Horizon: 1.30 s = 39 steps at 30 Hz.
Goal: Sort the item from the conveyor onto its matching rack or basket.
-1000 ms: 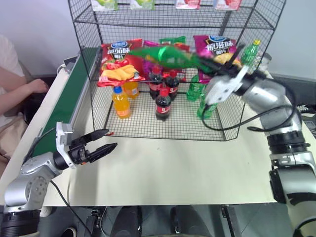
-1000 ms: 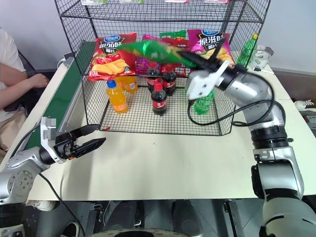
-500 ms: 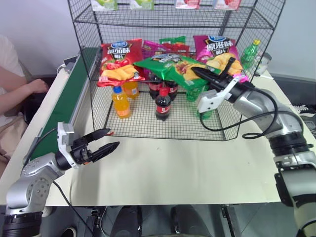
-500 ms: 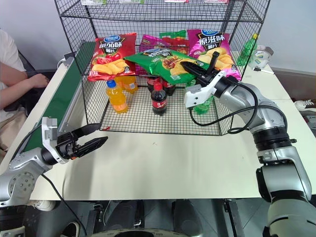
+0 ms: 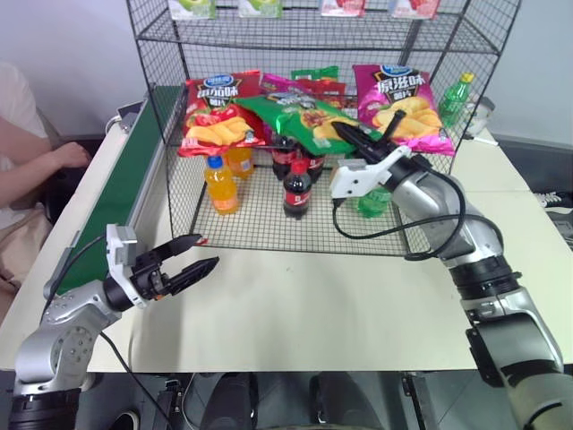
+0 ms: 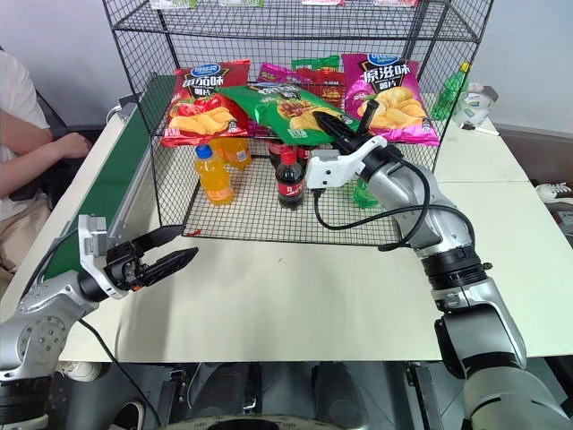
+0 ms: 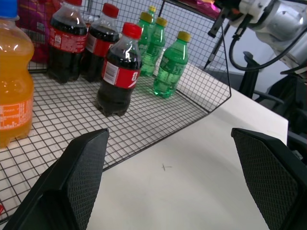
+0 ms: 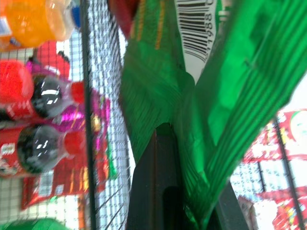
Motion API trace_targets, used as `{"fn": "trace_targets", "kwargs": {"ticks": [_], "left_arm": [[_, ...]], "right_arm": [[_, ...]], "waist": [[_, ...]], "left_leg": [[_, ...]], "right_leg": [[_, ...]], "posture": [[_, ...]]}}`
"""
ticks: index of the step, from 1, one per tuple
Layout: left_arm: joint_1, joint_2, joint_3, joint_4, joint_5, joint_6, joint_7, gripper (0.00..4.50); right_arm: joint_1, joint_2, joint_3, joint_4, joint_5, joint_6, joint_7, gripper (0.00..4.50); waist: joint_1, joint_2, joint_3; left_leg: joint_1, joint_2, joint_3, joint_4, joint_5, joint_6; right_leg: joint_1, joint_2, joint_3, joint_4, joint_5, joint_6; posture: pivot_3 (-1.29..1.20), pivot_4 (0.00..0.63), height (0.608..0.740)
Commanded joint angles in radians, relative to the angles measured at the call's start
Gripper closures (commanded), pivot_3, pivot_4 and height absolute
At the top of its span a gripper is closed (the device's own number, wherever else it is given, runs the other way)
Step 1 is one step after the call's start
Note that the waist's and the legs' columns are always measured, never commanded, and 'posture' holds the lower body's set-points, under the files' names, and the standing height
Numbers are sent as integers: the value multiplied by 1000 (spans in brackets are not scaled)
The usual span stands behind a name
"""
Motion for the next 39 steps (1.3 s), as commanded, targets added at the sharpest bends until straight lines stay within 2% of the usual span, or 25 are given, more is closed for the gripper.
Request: {"fn": "trace_targets", "kwargs": {"ticks": [1, 6, 9, 13, 20, 27, 39], "left_arm": [[-10, 2, 8, -25, -18, 2, 4, 140], [3, 4, 13, -36, -25, 1, 11, 140], [21, 5, 17, -42, -26, -3, 12, 140], [23, -1, 16, -46, -33, 0, 22, 140], [2, -5, 4, -38, -28, -2, 29, 140], [19, -6, 8, -49, -29, -2, 34, 140], [23, -11, 5, -46, -25, -7, 44, 140]], "right_arm": [[-36, 15, -6, -6, 18, 46, -2, 4500], [21, -16, -46, -78, 41, 113, 18, 4500], [71, -16, -68, -191, 52, 191, 62, 4500], [106, 76, -38, -271, 57, 328, 96, 4500], [28, 171, -26, -144, 70, 396, 30, 4500], [-10, 183, -24, -74, 87, 412, -18, 4500], [-85, 271, 8, 7, 165, 380, -49, 4500]], "waist": [[-1, 0, 0], [1, 0, 0], [1, 0, 0], [-4, 0, 0], [0, 0, 0], [-1, 0, 0], [-3, 0, 0]], "left_leg": [[0, 0, 0, 0, 0, 0], [0, 0, 0, -1, 0, 0], [-1, 0, 0, -1, 0, 0], [0, 1, 0, -1, 0, 0], [1, 0, 0, 0, 0, -1], [0, 0, 0, -1, 0, -1], [-1, 1, 0, -1, 0, -1]], "right_leg": [[0, 0, 0, 0, 0, 0], [-1, 1, 0, 0, 0, 0], [-1, 0, 0, -1, 0, 0], [-1, 1, 0, 0, 0, 0], [-1, 1, 0, 2, 0, 0], [-1, 1, 0, 1, 0, 0], [-3, 1, 0, 2, 0, 0]], "posture": [[0, 150, 739], [0, 150, 739], [0, 150, 739], [0, 150, 739], [0, 150, 739], [0, 150, 739], [0, 150, 739]]}}
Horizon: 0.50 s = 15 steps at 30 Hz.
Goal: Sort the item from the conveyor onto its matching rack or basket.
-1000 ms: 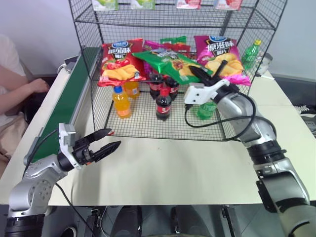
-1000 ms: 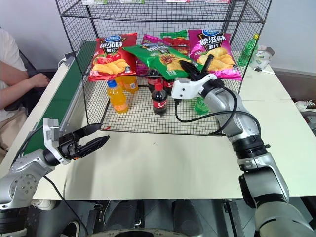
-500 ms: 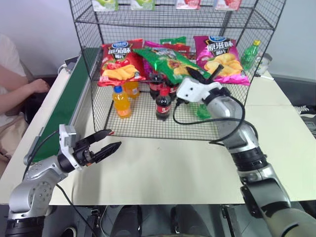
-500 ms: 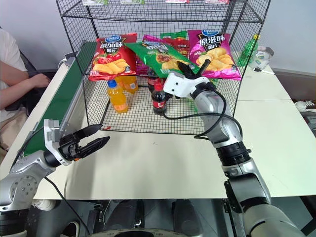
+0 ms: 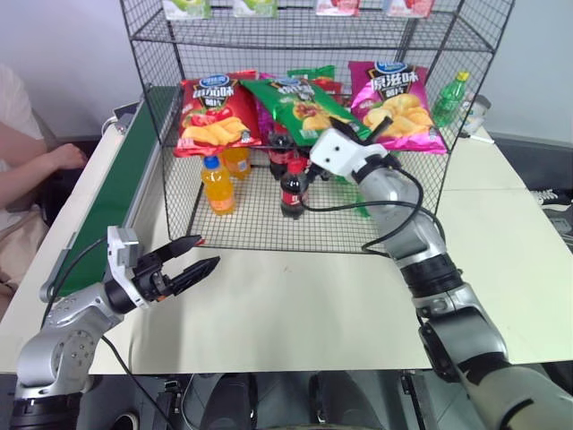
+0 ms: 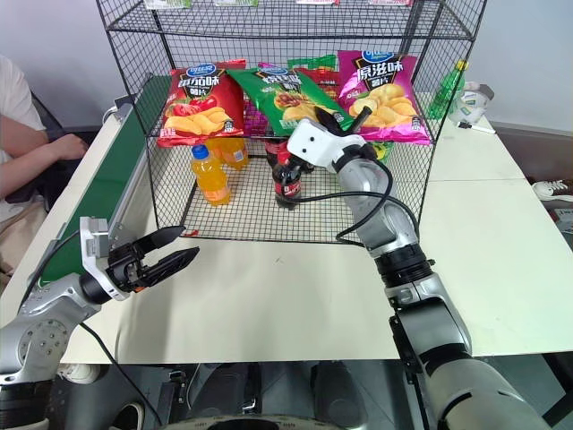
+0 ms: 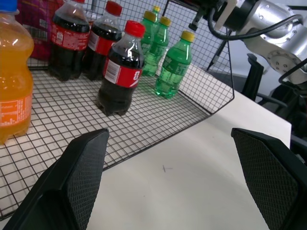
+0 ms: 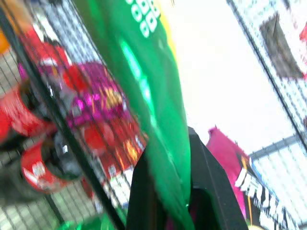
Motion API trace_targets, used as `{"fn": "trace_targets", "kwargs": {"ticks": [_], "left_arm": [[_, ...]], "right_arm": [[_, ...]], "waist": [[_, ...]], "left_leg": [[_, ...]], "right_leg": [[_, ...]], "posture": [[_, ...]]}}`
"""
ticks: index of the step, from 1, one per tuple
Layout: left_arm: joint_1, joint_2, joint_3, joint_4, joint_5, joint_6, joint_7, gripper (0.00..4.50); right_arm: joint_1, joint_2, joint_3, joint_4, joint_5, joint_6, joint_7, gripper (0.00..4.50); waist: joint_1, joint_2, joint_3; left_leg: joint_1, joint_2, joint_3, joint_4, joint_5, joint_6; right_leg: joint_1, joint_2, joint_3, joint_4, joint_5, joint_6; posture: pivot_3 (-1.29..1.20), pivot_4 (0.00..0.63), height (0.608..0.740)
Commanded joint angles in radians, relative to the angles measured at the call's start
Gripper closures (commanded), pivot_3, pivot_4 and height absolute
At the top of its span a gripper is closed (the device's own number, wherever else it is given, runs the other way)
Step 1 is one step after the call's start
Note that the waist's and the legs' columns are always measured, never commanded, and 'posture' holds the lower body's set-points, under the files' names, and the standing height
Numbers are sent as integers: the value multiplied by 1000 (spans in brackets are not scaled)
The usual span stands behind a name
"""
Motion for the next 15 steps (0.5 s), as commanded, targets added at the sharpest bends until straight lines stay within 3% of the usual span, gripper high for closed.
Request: {"fn": "trace_targets", "kwargs": {"ticks": [1, 6, 9, 14, 15], "left_arm": [[8, -5, 9, -30, -10, -10, -2, 140], [14, -8, 0, -32, -6, -13, 0, 140], [11, -12, 1, -30, -5, -14, 2, 0], [22, -15, -3, -36, 0, -18, 5, 0], [23, -15, -3, -36, 0, -18, 6, 0]], "right_arm": [[-45, 12, -6, 5, 32, -19, -16, 4500], [-91, 35, -6, 51, 66, -37, -17, 4500], [-96, 36, -5, 58, 82, -49, -15, 3612], [-107, 25, 24, 38, 70, -77, -2, 1207], [-106, 29, 25, 35, 77, -82, 1, 1207]], "waist": [[0, 0, 0], [-3, 0, 0], [-5, 0, 0], [-9, 0, 0], [-11, 0, 0]], "left_leg": [[0, 0, 0, 0, 0, 0], [0, 0, 0, 0, 0, 0], [0, 0, 0, 0, 0, 0], [0, 0, 0, 0, 0, 0], [0, 0, 0, 0, 0, 0]], "right_leg": [[0, 0, 0, 0, 0, 0], [0, 0, 0, 1, 0, 0], [-1, 0, 0, 1, 0, 0], [-1, 0, 0, 1, 0, 0], [-1, 0, 0, 1, 0, 0]], "posture": [[0, 150, 739], [0, 150, 739], [0, 150, 739], [0, 150, 739], [0, 150, 739]]}}
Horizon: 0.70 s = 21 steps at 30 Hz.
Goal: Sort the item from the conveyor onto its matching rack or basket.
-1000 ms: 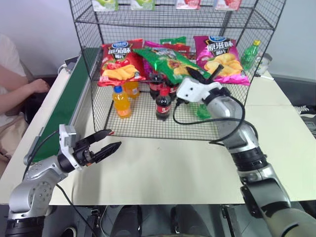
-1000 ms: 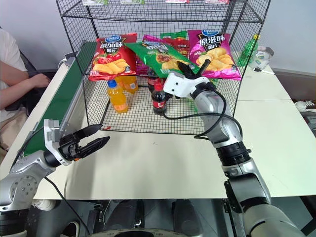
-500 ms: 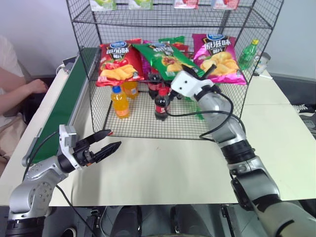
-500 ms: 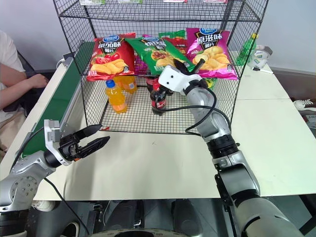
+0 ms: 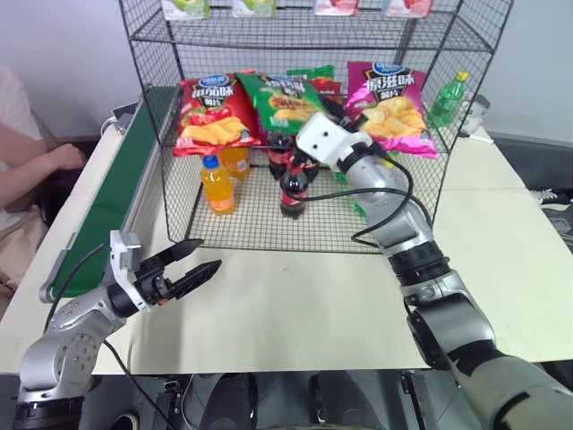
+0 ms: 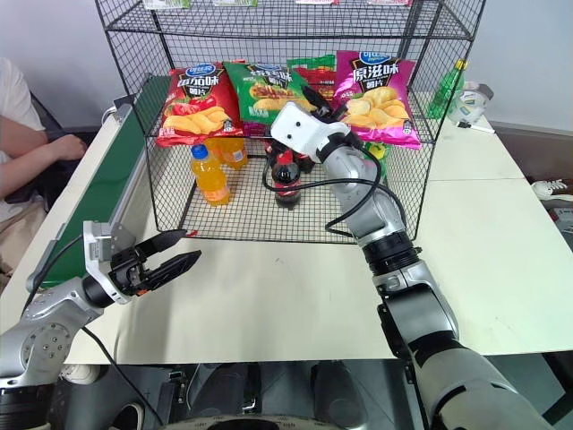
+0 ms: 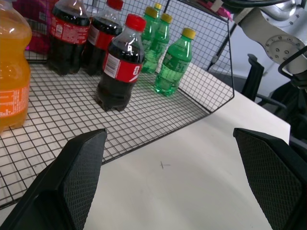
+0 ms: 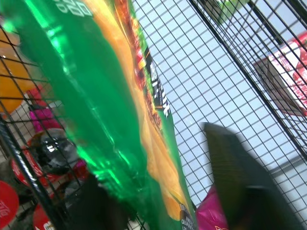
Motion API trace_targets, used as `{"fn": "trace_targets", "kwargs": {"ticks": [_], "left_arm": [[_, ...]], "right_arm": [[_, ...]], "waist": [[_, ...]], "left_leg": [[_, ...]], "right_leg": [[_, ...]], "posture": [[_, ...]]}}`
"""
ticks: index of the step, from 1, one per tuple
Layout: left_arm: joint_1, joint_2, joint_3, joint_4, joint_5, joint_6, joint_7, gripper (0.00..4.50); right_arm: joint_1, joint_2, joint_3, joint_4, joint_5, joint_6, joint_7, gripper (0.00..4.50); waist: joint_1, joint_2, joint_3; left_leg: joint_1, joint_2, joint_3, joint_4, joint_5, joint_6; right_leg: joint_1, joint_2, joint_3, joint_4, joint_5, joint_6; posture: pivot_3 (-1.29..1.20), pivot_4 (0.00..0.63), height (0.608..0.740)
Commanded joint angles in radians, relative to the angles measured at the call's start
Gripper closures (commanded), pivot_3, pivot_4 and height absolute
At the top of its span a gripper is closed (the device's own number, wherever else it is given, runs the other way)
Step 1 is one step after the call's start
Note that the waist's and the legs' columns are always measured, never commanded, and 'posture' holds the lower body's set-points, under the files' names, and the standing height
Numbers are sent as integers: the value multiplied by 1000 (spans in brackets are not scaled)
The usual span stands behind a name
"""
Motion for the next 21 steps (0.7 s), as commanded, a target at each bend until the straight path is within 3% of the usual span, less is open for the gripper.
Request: {"fn": "trace_targets", "kwargs": {"ticks": [1, 12, 21], "left_arm": [[3, -1, 5, -36, -2, -14, 0, 0], [8, -7, 2, -41, 3, -17, 2, 0], [15, -12, 0, -45, 8, -22, 3, 0]], "right_arm": [[-32, -1, 12, -39, 7, -34, 6, 1207], [-38, 44, 19, -73, 82, -100, 45, 1207], [4, 86, 1, -90, 237, -161, 115, 1207]], "waist": [[-3, 0, 0], [-13, 0, 0], [-13, 0, 0]], "left_leg": [[0, 0, 0, 0, 0, 0], [0, 0, 0, -1, 0, 0], [0, 0, 0, -1, 0, 0]], "right_leg": [[0, 0, 0, 0, 0, 0], [0, 0, 0, 0, 0, 0], [0, 0, 0, 0, 0, 0]], "posture": [[0, 150, 739], [0, 150, 739], [0, 150, 739]]}}
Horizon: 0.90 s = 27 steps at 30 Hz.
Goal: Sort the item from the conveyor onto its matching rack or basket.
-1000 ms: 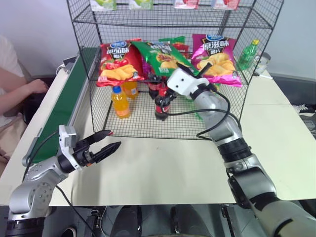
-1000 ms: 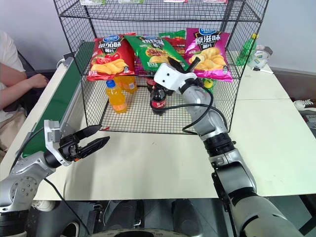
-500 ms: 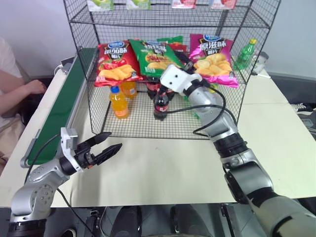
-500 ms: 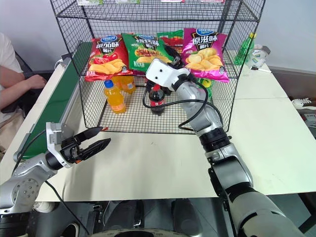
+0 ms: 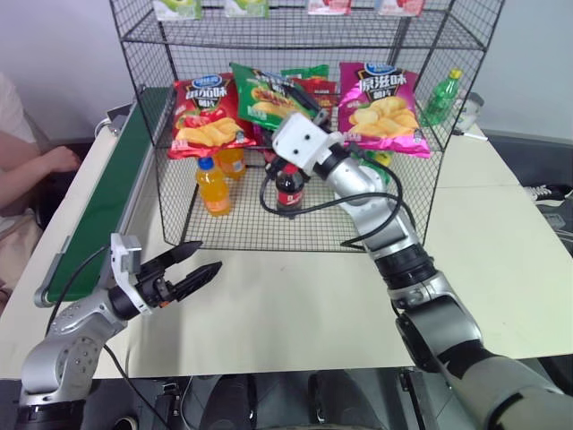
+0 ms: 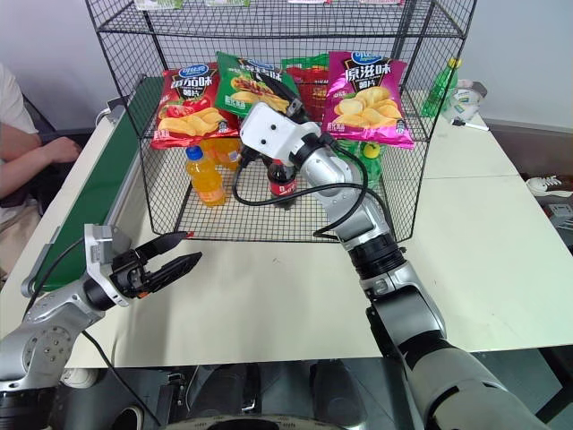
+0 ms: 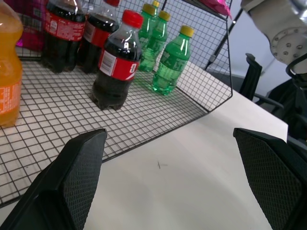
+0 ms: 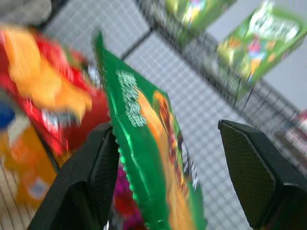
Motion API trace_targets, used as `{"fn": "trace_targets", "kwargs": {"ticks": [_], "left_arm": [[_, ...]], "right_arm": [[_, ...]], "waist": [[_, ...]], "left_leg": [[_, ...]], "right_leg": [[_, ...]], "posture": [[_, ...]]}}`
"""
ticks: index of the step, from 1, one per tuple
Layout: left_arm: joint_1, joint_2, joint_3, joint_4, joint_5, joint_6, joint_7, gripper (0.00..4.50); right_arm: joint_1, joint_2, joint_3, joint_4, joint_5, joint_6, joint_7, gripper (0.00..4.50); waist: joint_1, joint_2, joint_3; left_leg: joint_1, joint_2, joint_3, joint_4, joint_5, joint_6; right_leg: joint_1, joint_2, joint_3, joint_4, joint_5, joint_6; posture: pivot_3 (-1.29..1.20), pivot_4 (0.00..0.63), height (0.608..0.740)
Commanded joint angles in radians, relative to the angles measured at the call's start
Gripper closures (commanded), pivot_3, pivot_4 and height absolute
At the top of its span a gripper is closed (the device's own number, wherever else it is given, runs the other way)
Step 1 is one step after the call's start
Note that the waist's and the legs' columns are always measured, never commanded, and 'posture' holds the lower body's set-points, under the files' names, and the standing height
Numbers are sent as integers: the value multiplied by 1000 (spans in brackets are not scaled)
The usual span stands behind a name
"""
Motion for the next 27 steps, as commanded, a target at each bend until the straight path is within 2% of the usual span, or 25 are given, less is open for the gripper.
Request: {"fn": "trace_targets", "kwargs": {"ticks": [1, 5, 10, 15, 18, 20, 24, 27], "left_arm": [[4, 0, 0, -28, 5, -18, -1, 0], [5, 1, -1, -30, 6, -17, -2, 0], [13, -1, 0, -35, 4, -9, 4, 0], [21, 0, 13, -43, -13, 2, 4, 0], [17, 12, 38, -36, -28, 8, 5, 0], [13, 32, 72, -22, -30, 4, 5, 0], [13, 114, 171, 35, -28, -10, -26, 0], [2, 183, 223, 80, -21, -2, -39, 0]], "right_arm": [[12, 18, -13, -17, 75, -40, 46, 1207], [58, -11, 19, -37, 71, -19, 111, 1207], [120, -23, -8, -110, 144, -31, 171, 1207], [222, -9, -110, -333, 412, 23, 255, 1207], [273, -55, -183, -433, 507, 59, 280, 1207], [334, -104, -242, -512, 642, 163, 326, 1207], [560, -288, -385, -666, 964, 401, 488, 1207], [722, -421, -494, -689, 1072, 483, 593, 1207]], "waist": [[0, 0, 0], [1, 0, 0], [1, 0, 0], [1, 0, 0], [9, 0, 0], [14, 0, 0], [28, 0, 0], [30, 0, 0]], "left_leg": [[0, 0, 0, 0, 0, 0], [0, 0, 0, 0, 0, 0], [0, 0, 0, 0, 0, 0], [0, 0, 0, -1, 0, 0], [-1, 0, -1, -1, 0, 0], [0, 0, -1, -1, 0, 0], [0, 0, -2, -3, 0, 1], [0, 0, -2, -5, -1, 1]], "right_leg": [[0, 0, 0, 0, 0, 0], [0, 0, 0, 0, 0, 0], [0, 0, 0, 0, 0, 0], [-1, 0, 0, 0, 0, 0], [1, -1, -1, -2, 0, 0], [2, -2, -1, -3, 0, 0], [3, -2, -2, -7, 0, 0], [4, -2, -2, -11, 0, 0]], "posture": [[0, 150, 739], [0, 150, 739], [0, 150, 739], [0, 150, 739], [0, 150, 739], [0, 150, 739], [0, 150, 739], [0, 150, 739]]}}
